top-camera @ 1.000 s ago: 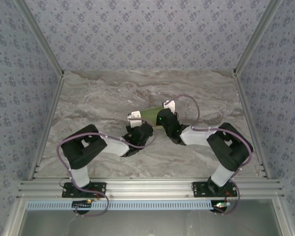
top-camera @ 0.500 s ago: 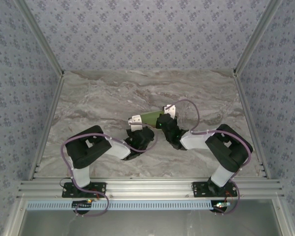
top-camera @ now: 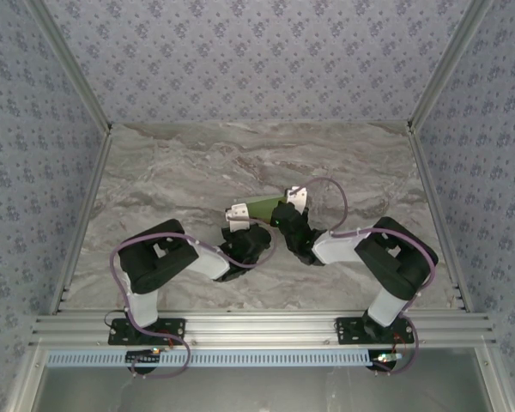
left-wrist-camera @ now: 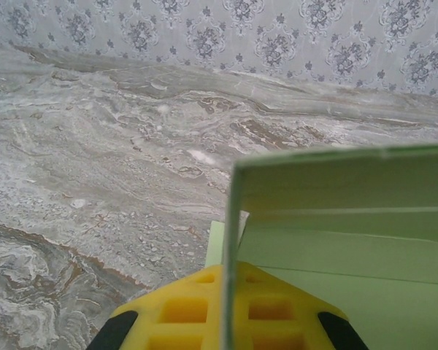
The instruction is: Fold the paper box
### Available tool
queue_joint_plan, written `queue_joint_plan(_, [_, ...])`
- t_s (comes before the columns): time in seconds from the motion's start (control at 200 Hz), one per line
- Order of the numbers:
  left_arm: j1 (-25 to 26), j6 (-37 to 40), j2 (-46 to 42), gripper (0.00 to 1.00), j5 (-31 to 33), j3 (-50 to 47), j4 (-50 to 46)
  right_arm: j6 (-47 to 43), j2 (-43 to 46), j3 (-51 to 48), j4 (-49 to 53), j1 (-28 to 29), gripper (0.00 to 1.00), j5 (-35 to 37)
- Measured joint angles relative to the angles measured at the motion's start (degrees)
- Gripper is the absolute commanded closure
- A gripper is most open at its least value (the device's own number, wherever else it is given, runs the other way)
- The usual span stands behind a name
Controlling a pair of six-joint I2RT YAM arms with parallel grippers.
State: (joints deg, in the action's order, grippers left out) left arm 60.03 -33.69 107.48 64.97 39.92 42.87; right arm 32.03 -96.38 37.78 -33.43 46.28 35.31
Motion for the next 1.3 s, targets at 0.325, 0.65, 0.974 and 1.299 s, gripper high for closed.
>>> queue_joint_plan(0.325, [0.48,1.7,0.33,1.0,1.09,-0.02,0.22,-0.13,0.0,-0.74,0.39,0.0,0.89,-0.46])
queue_joint_plan(0.65, [0.81,3.48,0.37,1.0,1.14,-0.39,-0.22,-1.44,3.67,-1.18,7.69,-0.24,0.82,-2.84])
queue_joint_plan(0.974, [0.85,4.09,0.37,1.0,1.6,-0.33,-1.07,-2.64,5.16,-1.22,11.67,-0.44,0.7,-4.5])
queue_joint_plan(1.299, [0.74,4.11,0.37,1.0,3.65,-0.26,-2.91,-3.15,7.56,-3.58,15.13,-0.44,0.53,-5.44])
